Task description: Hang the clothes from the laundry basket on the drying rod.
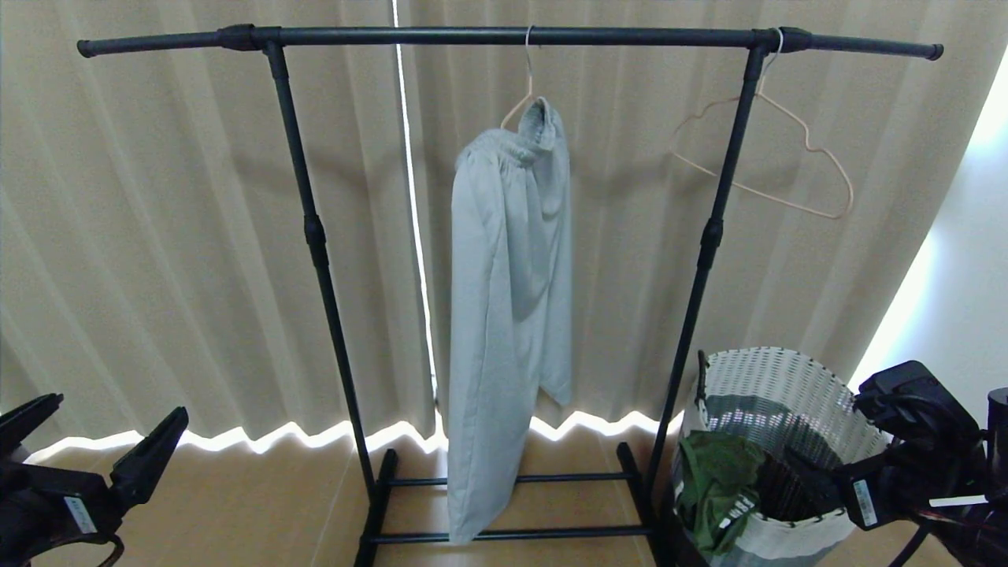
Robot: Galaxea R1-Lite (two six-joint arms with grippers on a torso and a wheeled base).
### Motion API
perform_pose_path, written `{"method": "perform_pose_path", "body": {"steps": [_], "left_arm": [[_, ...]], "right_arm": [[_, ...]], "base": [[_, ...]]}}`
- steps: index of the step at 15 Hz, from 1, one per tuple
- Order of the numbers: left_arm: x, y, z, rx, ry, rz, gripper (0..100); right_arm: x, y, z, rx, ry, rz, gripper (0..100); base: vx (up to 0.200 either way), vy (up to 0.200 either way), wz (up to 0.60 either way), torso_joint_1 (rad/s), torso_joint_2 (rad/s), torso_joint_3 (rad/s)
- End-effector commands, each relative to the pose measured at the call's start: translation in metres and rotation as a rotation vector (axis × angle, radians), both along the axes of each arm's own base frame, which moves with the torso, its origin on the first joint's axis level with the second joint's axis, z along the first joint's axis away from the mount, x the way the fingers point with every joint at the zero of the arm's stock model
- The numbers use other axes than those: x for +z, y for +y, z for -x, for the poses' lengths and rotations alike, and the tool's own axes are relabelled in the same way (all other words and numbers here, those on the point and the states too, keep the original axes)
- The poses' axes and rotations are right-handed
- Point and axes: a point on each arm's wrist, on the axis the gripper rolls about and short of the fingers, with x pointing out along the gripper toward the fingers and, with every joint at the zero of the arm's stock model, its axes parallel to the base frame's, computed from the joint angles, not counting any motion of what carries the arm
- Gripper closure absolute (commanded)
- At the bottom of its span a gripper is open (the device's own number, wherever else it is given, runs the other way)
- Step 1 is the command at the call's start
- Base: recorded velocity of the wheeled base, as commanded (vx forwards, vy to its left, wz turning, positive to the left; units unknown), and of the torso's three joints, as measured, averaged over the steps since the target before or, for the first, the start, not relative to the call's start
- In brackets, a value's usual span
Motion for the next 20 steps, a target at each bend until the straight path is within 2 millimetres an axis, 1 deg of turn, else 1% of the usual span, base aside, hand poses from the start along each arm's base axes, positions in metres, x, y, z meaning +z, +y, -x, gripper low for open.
{"method": "perform_pose_path", "body": {"steps": [1,3,5,14,20], "left_arm": [[0.0002,-0.0001,-0.0001,-0.001,-0.001,0.000,0],[0.0003,-0.0005,-0.0037,0.001,0.008,-0.001,0],[-0.0021,-0.0007,-0.0069,0.002,0.029,-0.003,0],[-0.0050,-0.0011,-0.0099,0.002,0.052,-0.005,0],[-0.0072,-0.0012,-0.0092,0.001,0.061,-0.006,0]], "right_arm": [[-0.0011,0.0002,-0.0004,0.001,0.006,0.001,0],[-0.0018,0.0001,0.0001,0.000,0.008,0.001,0],[-0.0052,-0.0006,0.0029,0.000,0.023,0.005,0],[-0.0068,-0.0005,0.0024,0.001,0.032,0.008,0],[-0.0078,-0.0007,0.0033,0.001,0.037,0.009,0]], "base": [[0.000,0.000,0.00,-0.178,0.45,0.271],[0.000,0.000,0.00,-0.146,0.36,0.217],[0.000,0.000,0.00,-0.046,0.12,0.046],[0.000,0.000,0.00,-0.002,0.01,0.005],[0.000,-0.200,0.00,0.002,0.00,0.004]]}}
